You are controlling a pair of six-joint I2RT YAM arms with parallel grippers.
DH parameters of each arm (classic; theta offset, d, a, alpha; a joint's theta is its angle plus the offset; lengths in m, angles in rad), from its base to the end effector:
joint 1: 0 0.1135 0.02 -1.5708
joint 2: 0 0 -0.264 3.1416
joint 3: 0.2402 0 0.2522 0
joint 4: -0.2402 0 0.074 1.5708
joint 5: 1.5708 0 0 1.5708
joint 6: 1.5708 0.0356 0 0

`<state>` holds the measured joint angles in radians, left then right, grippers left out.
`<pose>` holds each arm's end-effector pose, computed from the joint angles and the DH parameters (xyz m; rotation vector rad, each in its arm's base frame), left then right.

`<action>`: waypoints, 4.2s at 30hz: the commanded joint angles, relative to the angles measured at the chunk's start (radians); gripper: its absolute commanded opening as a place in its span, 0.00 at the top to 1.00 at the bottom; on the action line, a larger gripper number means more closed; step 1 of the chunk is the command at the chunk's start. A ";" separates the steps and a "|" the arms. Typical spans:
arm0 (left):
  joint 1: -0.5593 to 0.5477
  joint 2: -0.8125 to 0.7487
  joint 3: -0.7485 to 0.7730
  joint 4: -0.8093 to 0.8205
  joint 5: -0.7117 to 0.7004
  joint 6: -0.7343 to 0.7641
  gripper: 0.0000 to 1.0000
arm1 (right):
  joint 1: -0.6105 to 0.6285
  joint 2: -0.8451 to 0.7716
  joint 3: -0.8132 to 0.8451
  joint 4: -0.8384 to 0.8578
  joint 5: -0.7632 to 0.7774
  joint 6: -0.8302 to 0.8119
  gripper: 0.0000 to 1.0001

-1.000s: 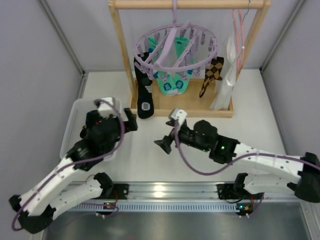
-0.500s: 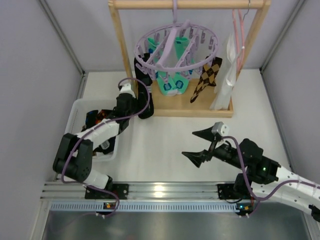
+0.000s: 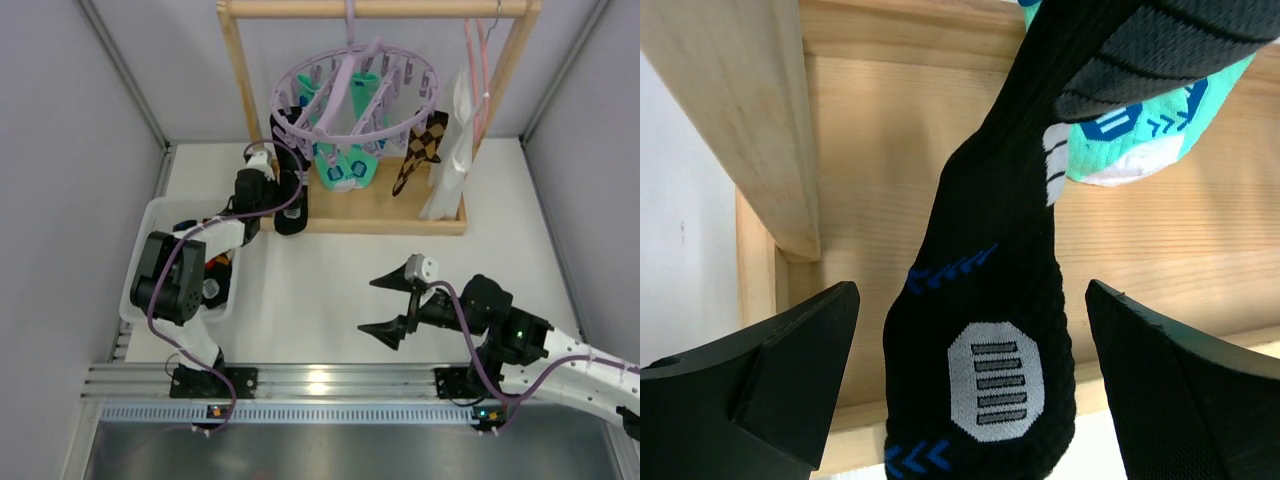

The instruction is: Remove the socks clipped to the hanger

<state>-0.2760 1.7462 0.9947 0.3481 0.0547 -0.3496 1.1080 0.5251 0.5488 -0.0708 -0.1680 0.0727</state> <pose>0.3716 -0.1073 0.2070 -0.0375 2.0023 -0.4591 0.0590 0.1315 0.3065 -0.9687 1.4227 1.0311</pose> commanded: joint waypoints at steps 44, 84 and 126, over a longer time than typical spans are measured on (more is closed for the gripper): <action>-0.622 -0.577 -0.341 0.029 -0.726 0.000 1.00 | -0.007 -0.183 0.060 0.073 0.531 0.252 0.01; -1.244 0.041 0.186 -0.070 -1.332 0.469 1.00 | -0.008 0.726 1.169 -0.595 0.903 0.018 0.21; -1.275 0.081 0.275 -0.070 -1.299 0.502 1.00 | -0.166 1.101 1.263 -0.301 1.124 -0.131 0.41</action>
<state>-1.5414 1.8404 1.2308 0.2611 -1.2430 0.1558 0.9524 1.6428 1.8114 -0.5045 0.9012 -0.0143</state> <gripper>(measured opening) 0.025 0.599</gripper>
